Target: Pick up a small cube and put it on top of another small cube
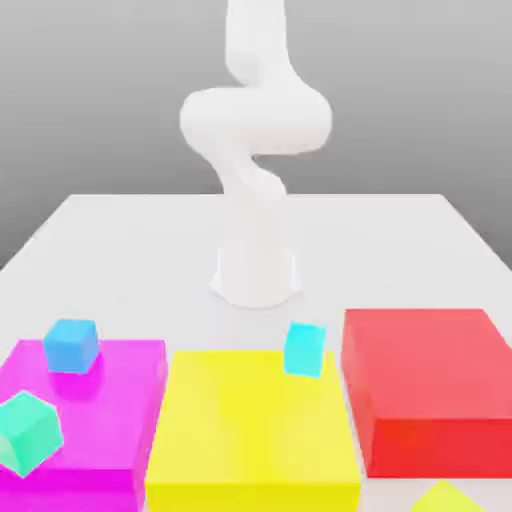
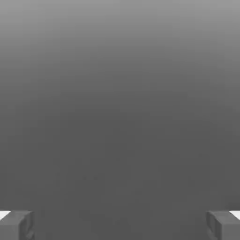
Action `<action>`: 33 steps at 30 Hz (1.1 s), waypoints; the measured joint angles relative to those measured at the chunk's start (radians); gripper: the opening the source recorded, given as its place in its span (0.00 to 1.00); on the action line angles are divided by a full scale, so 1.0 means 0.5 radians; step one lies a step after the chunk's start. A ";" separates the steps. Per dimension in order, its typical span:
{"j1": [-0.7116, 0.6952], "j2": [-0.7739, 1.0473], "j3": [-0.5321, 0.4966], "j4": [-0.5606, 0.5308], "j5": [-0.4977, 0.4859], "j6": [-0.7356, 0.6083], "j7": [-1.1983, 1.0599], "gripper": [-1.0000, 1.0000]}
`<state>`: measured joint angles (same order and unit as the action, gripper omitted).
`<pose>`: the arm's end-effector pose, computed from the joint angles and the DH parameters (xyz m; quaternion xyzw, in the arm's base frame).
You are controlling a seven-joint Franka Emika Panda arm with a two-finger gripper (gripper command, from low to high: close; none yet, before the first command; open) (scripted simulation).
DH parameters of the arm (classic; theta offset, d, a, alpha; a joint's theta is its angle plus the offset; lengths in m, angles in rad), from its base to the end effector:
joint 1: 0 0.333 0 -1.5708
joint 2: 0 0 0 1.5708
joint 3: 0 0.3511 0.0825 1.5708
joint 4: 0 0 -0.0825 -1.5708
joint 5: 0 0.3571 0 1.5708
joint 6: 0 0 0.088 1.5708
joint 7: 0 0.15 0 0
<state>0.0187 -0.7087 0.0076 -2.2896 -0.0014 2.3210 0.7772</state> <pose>0.3580 0.0104 0.6807 -0.8675 0.3416 -0.3341 0.1384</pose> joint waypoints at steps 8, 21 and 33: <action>0.112 0.592 0.062 0.068 -0.009 0.135 -0.148 0.50; 0.293 1.536 0.186 0.176 -0.082 0.351 -0.342 0.50; 0.442 2.411 0.221 0.291 -0.231 0.634 -0.424 0.50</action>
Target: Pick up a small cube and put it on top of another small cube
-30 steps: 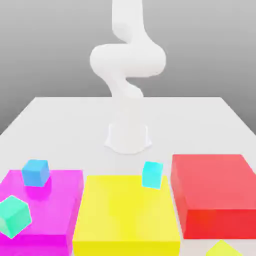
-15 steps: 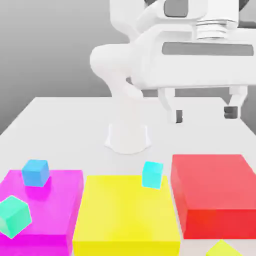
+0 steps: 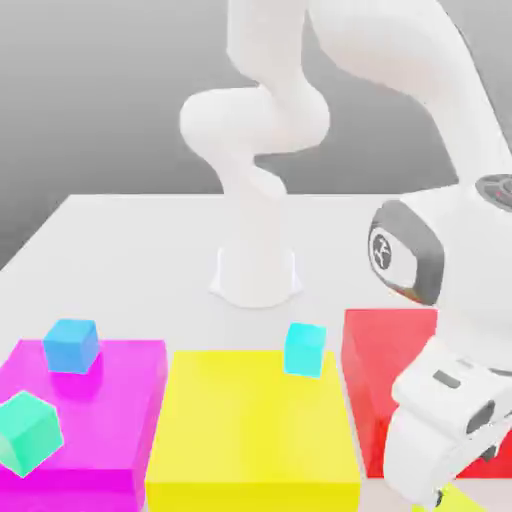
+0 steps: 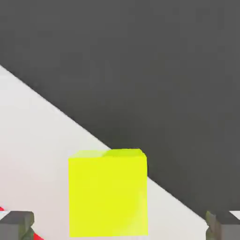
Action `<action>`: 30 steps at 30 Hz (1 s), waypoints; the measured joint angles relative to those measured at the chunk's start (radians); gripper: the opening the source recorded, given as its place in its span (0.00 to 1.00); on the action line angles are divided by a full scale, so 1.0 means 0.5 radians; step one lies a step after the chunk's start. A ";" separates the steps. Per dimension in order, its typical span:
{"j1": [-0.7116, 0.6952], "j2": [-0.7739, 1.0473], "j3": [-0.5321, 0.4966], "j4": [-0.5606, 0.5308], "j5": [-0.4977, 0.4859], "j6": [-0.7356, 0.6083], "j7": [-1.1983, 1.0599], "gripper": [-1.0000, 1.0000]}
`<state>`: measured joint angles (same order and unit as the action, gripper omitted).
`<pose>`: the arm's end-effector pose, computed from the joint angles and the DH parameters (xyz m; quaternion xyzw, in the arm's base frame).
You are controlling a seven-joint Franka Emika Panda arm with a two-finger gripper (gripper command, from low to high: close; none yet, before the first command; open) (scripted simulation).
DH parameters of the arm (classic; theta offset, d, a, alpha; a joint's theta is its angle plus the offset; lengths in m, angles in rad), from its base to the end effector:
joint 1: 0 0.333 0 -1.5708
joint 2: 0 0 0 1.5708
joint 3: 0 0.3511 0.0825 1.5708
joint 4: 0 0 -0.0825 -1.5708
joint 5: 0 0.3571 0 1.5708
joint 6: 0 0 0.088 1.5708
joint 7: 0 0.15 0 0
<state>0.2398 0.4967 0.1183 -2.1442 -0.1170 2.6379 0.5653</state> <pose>0.5350 0.2013 0.1804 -0.9982 0.0594 -0.0013 0.0005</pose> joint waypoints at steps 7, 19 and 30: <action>0.019 0.126 -0.022 0.026 -0.022 0.095 0.014 0.00; -0.267 -0.358 -0.249 -0.059 0.108 -0.302 0.072 0.00; -0.804 -0.708 -0.758 -0.133 0.330 -0.579 0.216 0.00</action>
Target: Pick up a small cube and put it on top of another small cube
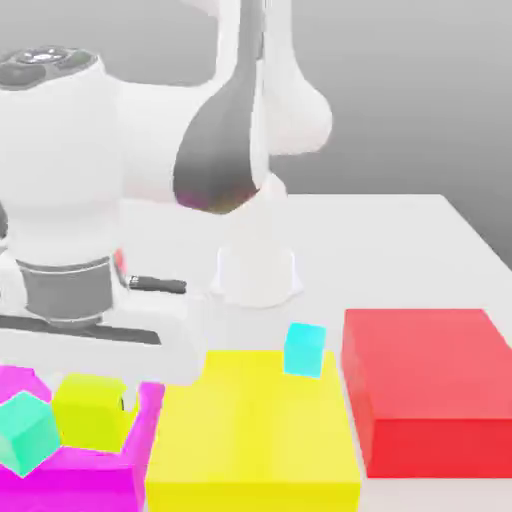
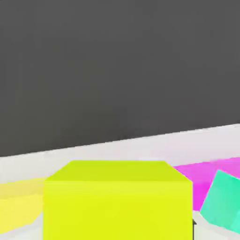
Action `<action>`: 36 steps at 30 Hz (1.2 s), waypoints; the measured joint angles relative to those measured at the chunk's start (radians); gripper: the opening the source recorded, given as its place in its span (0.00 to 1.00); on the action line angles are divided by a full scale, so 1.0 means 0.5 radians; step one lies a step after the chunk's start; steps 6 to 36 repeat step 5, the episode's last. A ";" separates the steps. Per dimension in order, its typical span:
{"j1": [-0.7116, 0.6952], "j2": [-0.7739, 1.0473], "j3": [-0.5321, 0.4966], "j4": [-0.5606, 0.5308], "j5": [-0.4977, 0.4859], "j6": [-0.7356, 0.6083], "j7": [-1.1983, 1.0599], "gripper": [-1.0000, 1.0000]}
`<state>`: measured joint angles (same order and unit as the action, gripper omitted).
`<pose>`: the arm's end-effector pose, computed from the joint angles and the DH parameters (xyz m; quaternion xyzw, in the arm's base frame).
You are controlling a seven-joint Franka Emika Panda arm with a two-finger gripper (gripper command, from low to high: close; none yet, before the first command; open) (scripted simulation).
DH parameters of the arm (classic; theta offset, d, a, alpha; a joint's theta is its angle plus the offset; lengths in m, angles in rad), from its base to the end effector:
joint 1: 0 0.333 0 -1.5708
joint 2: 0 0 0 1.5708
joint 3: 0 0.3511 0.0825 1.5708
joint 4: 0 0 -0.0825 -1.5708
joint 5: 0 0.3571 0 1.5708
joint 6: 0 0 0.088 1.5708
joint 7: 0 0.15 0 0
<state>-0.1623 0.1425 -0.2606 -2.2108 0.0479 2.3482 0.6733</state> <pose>0.4849 -0.2146 0.3276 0.8453 -0.5343 0.0003 0.0012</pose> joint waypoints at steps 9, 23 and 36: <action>-0.053 0.099 -0.027 -0.036 0.069 0.127 -0.023 1.00; -0.053 0.099 -0.027 -0.036 0.069 0.127 -0.023 1.00; -0.053 0.099 -0.027 -0.036 0.069 0.127 -0.023 1.00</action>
